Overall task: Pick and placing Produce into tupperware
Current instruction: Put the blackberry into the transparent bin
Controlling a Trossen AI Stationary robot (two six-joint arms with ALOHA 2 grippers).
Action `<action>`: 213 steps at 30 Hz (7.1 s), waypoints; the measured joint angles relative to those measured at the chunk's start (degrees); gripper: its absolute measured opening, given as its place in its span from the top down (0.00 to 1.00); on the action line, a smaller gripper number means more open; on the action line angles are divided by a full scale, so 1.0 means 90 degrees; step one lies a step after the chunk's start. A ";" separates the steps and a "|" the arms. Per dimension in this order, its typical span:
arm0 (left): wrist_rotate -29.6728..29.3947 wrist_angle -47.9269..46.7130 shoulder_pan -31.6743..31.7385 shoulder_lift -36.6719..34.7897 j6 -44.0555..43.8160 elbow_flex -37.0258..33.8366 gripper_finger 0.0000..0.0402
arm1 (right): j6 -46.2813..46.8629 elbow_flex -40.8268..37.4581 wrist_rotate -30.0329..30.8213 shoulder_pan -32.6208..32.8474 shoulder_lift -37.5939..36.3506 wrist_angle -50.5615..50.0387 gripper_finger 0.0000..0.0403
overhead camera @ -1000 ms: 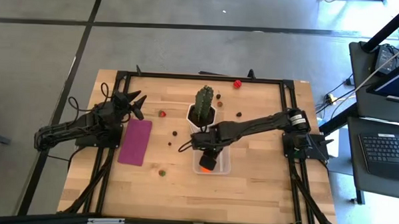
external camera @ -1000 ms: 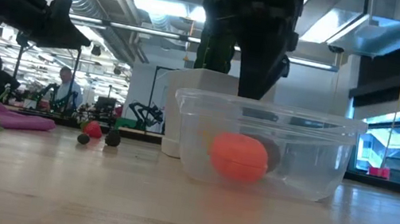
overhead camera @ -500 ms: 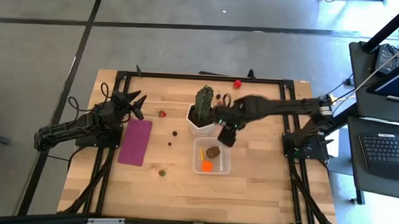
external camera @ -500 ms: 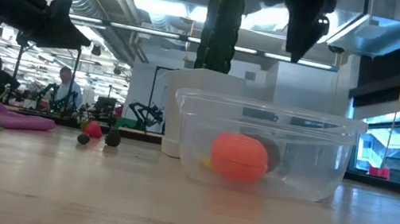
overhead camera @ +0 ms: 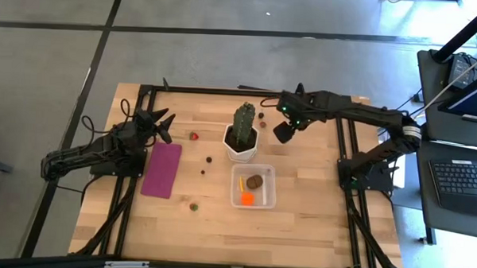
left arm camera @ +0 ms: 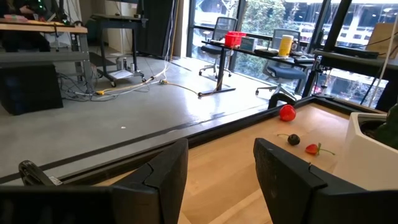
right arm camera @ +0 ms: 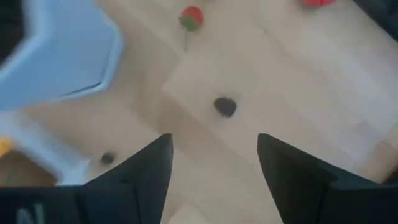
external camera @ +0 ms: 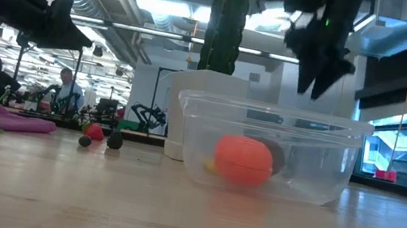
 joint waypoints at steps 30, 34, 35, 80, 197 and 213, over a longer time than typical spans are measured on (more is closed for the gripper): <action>0.0002 0.0000 0.0002 -0.0001 0.0000 0.0001 0.56 | 0.0523 -0.2973 -0.0027 -0.0571 -0.0005 0.3383 0.41; 0.0002 0.0000 0.0000 0.0001 0.0000 0.0000 0.56 | 0.0485 -0.2973 -0.0029 -0.0571 -0.0005 0.3385 0.39; 0.0000 0.0000 0.0002 -0.0001 0.0000 0.0000 0.56 | 0.0481 -0.2973 -0.0029 -0.0571 -0.0005 0.3387 0.37; 0.0000 0.0000 0.0002 -0.0001 0.0046 0.0002 0.56 | 0.1145 -0.2964 0.0027 -0.0518 0.1074 0.3889 0.34; 0.0000 0.0000 0.0000 -0.0001 0.0044 0.0000 0.56 | -0.2804 -0.2398 -0.0085 0.1596 -0.1507 0.4551 0.16; 0.0000 0.0000 0.0000 -0.0001 0.0044 0.0000 0.56 | -0.2705 -0.5176 -0.0085 0.1343 -0.2120 0.7009 0.16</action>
